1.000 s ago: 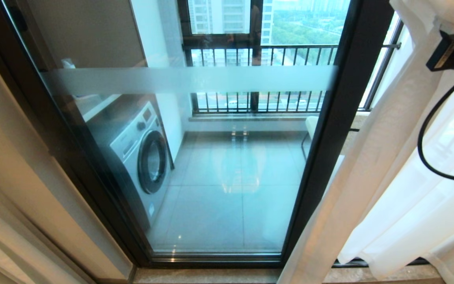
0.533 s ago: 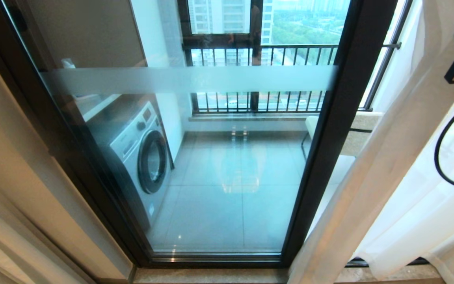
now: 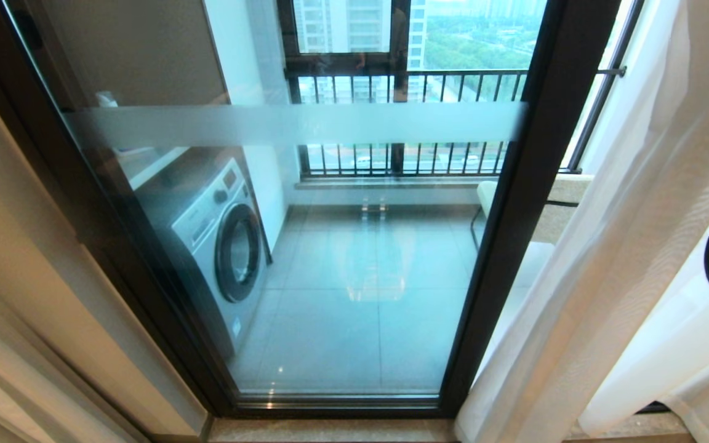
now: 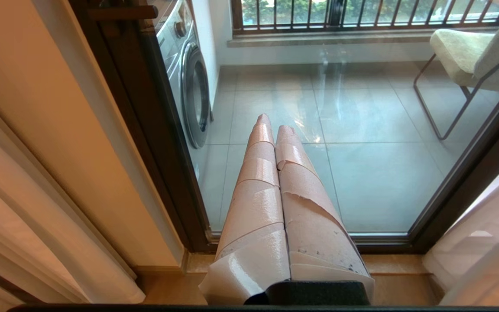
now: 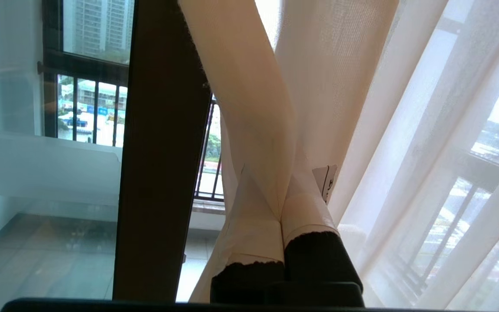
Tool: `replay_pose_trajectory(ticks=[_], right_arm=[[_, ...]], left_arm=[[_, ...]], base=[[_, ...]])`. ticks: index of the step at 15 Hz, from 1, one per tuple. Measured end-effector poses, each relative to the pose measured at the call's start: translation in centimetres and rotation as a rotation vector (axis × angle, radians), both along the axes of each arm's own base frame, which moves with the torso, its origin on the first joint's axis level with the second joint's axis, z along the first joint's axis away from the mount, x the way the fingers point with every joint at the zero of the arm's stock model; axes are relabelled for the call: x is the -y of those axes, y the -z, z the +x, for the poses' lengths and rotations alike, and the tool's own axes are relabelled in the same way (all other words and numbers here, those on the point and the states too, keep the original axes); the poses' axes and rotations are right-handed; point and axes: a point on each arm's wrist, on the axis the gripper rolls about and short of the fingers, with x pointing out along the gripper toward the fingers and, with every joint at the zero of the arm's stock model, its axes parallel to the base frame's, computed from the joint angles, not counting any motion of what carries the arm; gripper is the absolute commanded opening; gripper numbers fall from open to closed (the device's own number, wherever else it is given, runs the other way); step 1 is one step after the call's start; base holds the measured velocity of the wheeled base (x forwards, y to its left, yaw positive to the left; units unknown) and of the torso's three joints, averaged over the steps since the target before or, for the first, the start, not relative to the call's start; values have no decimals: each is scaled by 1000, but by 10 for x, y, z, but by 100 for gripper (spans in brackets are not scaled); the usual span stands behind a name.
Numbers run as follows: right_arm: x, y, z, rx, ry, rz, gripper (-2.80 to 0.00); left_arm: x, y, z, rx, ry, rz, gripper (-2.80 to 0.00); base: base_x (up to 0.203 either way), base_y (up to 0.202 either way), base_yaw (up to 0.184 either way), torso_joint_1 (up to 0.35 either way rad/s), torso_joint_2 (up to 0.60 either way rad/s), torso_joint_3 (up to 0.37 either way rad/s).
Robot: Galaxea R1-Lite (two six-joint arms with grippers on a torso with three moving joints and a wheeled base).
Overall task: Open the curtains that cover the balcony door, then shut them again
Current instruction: Pull the inner curtains open on both sides
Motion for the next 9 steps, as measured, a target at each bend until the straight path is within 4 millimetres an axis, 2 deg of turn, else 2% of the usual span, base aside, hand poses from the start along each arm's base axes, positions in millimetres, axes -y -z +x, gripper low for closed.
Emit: replay_pose_trajectory(ticks=[9], right_arm=[[0, -4, -4, 16, -6, -2, -280]], left_arm=[[0, 0, 0, 1, 0, -1, -280]], base=[[0, 0, 0, 0, 0, 0]])
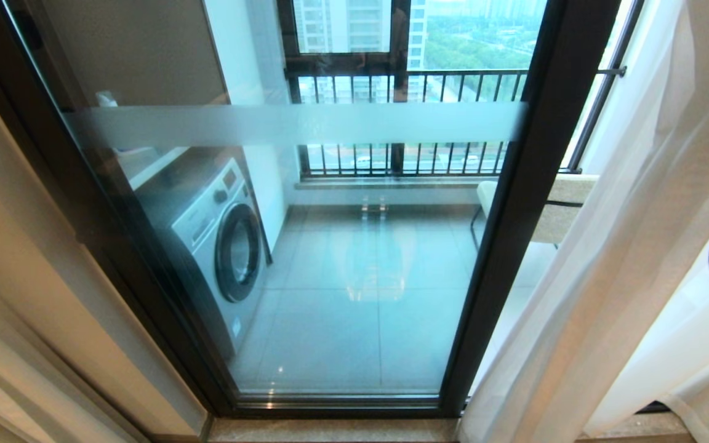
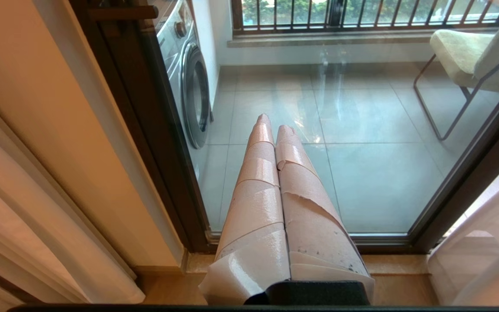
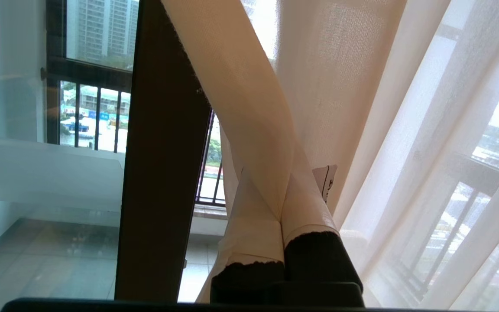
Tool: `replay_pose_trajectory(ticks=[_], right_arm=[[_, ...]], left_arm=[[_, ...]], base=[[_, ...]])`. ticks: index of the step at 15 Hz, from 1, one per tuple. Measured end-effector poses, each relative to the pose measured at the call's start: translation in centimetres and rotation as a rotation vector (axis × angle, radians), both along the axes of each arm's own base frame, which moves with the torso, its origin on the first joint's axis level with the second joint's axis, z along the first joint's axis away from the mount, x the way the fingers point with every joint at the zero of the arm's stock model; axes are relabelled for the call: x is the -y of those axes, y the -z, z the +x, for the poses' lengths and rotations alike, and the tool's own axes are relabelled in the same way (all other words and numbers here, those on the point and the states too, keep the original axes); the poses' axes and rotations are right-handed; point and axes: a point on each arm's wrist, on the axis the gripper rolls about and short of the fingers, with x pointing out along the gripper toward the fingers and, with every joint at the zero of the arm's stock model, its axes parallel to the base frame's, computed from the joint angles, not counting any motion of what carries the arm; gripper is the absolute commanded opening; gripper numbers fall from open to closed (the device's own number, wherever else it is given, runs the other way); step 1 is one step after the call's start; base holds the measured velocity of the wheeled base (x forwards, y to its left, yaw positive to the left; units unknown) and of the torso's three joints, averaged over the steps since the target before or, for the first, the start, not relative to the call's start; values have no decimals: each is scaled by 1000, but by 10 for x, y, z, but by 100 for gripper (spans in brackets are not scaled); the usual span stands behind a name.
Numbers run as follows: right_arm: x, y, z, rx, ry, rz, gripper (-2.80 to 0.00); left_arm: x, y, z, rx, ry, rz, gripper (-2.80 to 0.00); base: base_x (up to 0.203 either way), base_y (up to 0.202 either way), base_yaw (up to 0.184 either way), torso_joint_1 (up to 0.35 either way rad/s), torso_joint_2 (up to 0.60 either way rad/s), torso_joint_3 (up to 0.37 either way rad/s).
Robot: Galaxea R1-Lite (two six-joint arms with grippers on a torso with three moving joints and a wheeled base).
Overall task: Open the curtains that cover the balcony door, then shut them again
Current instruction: Pull the inner curtains open on both sides
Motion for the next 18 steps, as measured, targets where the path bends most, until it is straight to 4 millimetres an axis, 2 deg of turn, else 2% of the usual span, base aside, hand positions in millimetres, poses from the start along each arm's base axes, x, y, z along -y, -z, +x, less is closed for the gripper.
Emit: replay_pose_trajectory(ticks=[9, 18], right_arm=[[0, 1, 3, -3, -1, 0, -280], [0, 1, 3, -5, -4, -1, -280]], left_arm=[[0, 0, 0, 0, 0, 0, -280], [0, 0, 0, 0, 0, -2, -280]], base=[[0, -10, 1, 0, 0, 0], [0, -179, 3, 2, 3, 1]])
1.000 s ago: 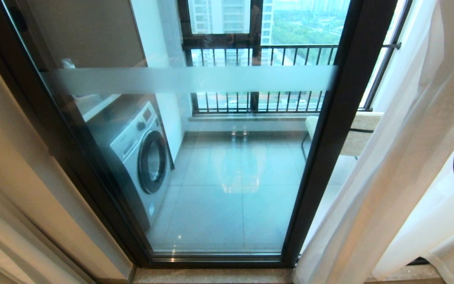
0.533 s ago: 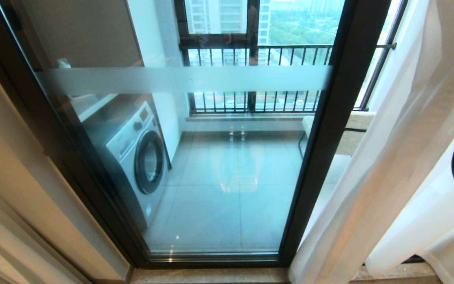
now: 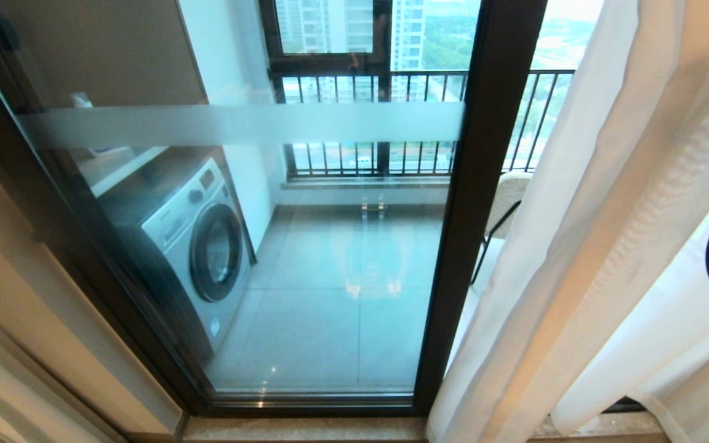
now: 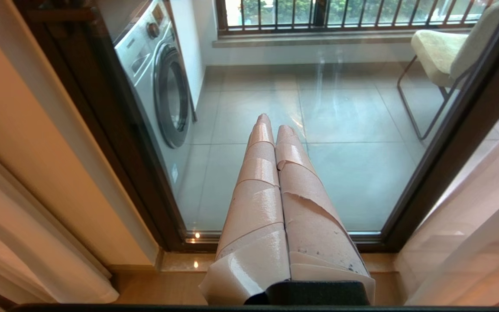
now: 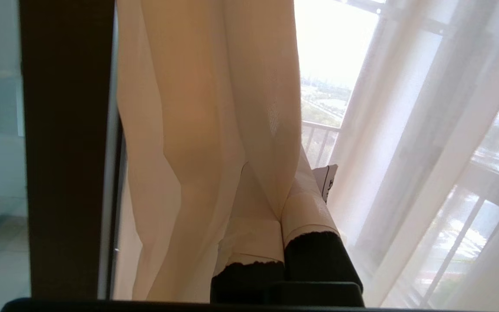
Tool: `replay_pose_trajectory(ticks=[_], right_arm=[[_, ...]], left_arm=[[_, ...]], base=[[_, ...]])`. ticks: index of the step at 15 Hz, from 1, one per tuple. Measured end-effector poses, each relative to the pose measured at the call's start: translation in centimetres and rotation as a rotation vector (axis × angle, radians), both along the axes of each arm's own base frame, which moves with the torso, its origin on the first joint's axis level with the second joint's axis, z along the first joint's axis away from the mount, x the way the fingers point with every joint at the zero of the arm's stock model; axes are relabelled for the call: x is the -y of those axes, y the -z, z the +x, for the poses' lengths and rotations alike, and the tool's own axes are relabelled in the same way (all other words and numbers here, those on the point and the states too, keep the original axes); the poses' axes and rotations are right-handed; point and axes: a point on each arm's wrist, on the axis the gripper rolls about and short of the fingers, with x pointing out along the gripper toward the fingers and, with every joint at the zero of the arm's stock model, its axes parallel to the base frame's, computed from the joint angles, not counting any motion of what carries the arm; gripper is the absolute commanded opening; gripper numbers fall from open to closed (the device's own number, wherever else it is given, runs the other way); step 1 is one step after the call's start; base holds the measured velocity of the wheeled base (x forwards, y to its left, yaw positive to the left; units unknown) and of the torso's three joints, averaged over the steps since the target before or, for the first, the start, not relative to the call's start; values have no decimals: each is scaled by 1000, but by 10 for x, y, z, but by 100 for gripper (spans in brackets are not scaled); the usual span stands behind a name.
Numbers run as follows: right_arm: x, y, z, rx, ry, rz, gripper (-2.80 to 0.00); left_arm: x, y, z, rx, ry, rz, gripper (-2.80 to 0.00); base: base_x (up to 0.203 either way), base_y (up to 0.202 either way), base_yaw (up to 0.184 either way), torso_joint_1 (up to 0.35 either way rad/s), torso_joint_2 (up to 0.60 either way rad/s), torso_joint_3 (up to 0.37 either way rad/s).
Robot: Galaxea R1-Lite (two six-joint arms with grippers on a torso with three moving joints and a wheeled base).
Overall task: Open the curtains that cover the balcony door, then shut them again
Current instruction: Pull the inner curtains open on both sides
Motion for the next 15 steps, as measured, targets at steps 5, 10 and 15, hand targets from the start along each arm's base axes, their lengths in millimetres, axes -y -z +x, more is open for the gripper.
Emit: replay_pose_trajectory(ticks=[5, 10, 15], right_arm=[[0, -1, -1, 5, 1, 0, -280], [0, -1, -2, 7, 2, 0, -280], [0, -1, -1, 5, 3, 0, -280]], left_arm=[[0, 0, 0, 0, 0, -2, -280], [0, 0, 0, 0, 0, -2, -280], [0, 0, 0, 0, 0, -1, -280]], base=[[0, -186, 3, 4, 3, 3], [0, -185, 4, 3, 1, 3], [0, -184, 3, 2, 0, 2]])
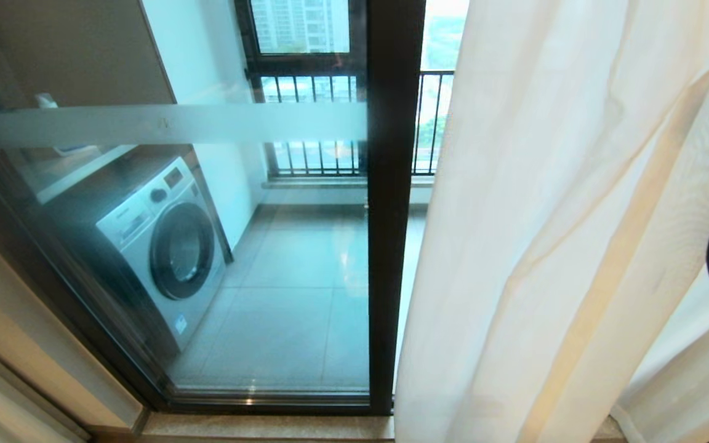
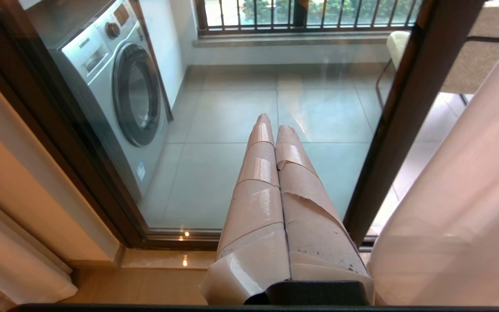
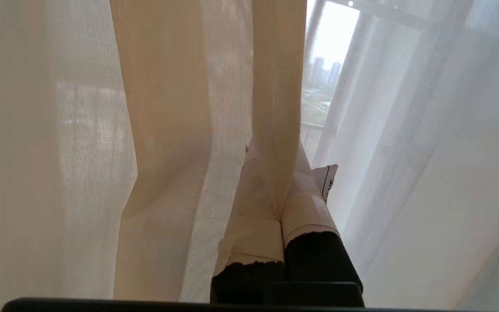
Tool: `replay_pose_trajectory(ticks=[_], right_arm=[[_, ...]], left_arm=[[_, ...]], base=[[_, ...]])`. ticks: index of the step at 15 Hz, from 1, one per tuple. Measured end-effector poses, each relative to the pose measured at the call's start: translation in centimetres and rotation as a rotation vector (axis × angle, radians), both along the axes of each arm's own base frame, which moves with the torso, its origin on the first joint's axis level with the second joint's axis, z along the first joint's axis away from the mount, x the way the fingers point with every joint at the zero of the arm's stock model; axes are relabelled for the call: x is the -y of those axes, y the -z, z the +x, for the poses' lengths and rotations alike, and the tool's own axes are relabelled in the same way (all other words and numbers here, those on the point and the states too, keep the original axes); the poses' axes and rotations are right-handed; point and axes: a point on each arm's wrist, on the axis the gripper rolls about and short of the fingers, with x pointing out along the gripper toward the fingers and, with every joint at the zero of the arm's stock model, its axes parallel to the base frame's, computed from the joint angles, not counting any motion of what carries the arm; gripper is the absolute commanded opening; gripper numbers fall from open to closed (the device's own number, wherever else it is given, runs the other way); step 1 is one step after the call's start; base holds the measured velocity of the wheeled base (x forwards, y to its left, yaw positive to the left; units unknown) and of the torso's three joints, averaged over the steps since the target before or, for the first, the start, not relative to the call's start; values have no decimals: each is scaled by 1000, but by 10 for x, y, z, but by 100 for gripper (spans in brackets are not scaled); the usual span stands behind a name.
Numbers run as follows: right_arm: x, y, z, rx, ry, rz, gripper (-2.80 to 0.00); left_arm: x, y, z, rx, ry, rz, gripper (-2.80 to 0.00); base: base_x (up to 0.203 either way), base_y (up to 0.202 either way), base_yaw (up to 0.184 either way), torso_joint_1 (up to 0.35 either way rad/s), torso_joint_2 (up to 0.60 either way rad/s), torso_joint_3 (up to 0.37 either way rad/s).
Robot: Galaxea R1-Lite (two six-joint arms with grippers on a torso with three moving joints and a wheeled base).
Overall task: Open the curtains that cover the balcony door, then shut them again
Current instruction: Pull the inner curtains open on both sides
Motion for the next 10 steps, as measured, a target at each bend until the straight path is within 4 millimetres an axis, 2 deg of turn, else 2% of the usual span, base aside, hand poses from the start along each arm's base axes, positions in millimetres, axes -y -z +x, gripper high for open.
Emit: replay_pose_trajectory(ticks=[10], right_arm=[[0, -18, 10, 69, -1, -1, -280]], left_arm=[[0, 0, 0, 0, 0, 0, -280]], base=[[0, -183, 2, 2, 2, 3]])
